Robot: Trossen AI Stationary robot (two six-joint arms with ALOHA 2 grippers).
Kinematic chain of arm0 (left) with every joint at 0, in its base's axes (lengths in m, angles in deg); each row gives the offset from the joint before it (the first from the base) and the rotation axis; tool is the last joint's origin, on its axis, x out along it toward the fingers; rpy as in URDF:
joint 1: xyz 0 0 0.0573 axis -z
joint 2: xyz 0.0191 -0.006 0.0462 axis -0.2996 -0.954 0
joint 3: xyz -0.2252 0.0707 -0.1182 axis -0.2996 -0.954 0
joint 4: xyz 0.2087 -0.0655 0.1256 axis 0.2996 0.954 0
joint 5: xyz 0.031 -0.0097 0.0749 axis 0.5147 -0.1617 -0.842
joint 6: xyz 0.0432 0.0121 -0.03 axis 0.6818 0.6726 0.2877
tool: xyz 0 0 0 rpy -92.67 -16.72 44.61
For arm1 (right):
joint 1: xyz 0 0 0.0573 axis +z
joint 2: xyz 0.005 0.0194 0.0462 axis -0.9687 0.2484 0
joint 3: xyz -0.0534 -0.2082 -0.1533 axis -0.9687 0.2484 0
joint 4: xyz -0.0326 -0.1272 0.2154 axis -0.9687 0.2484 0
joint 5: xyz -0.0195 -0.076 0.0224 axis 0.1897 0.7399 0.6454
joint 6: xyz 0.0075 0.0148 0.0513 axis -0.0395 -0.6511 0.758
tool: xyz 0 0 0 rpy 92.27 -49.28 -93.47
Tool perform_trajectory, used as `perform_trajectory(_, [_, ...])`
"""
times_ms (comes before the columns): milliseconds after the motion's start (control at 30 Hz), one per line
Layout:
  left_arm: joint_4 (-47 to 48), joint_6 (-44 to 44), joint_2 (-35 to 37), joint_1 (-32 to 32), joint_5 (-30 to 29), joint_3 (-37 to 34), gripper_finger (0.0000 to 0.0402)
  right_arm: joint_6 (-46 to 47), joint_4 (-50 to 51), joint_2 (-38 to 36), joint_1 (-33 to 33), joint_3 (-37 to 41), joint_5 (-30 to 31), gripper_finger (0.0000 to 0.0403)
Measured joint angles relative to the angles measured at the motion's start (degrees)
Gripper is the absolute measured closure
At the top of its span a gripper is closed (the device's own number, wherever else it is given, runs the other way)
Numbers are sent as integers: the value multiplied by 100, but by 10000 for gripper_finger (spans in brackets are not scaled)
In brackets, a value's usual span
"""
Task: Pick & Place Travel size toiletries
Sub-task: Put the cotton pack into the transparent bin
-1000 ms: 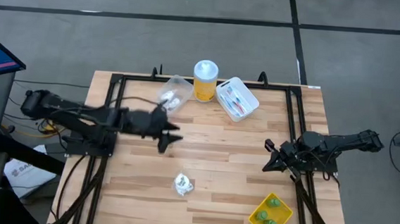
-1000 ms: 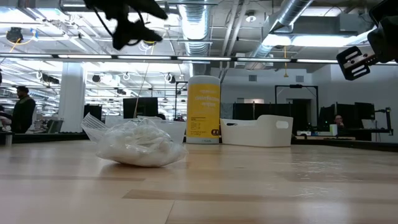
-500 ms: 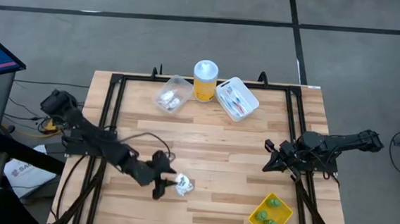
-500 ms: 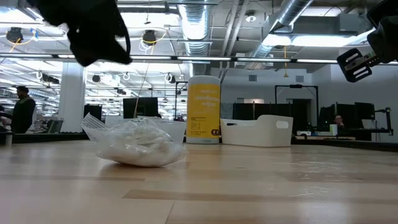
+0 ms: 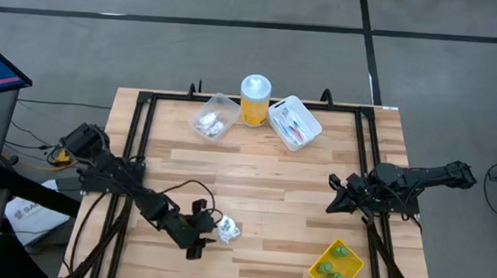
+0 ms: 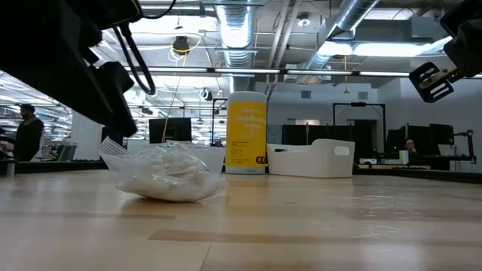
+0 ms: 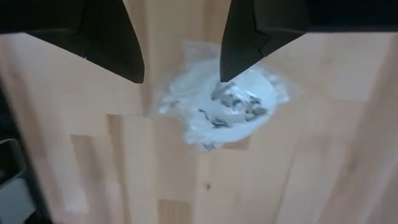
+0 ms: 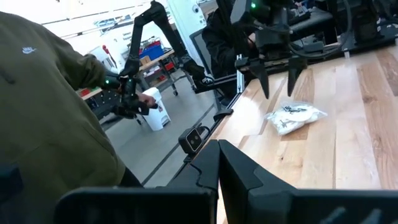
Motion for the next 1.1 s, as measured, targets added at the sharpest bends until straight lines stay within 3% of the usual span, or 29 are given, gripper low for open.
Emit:
perform_trajectory(133, [2,278,-185,-2,-291,4,195,143,0,0,-7,0,2,403])
perform_trajectory(600, [-96,285,-951,60,-344,15,205,598,2,0,-7,0,6,403])
perform_trajectory(767, [-162,246,-1074,-18,-324,31,261,703,4,0,-7,0,80,403])
perform_trajectory(967, [-102,-67,-1082,-202,-136,24,386,701,12,0,-7,0,180,403])
perform_trajectory(1100, [-3,-486,-876,-354,-66,4,398,701,11,0,-7,0,182,403])
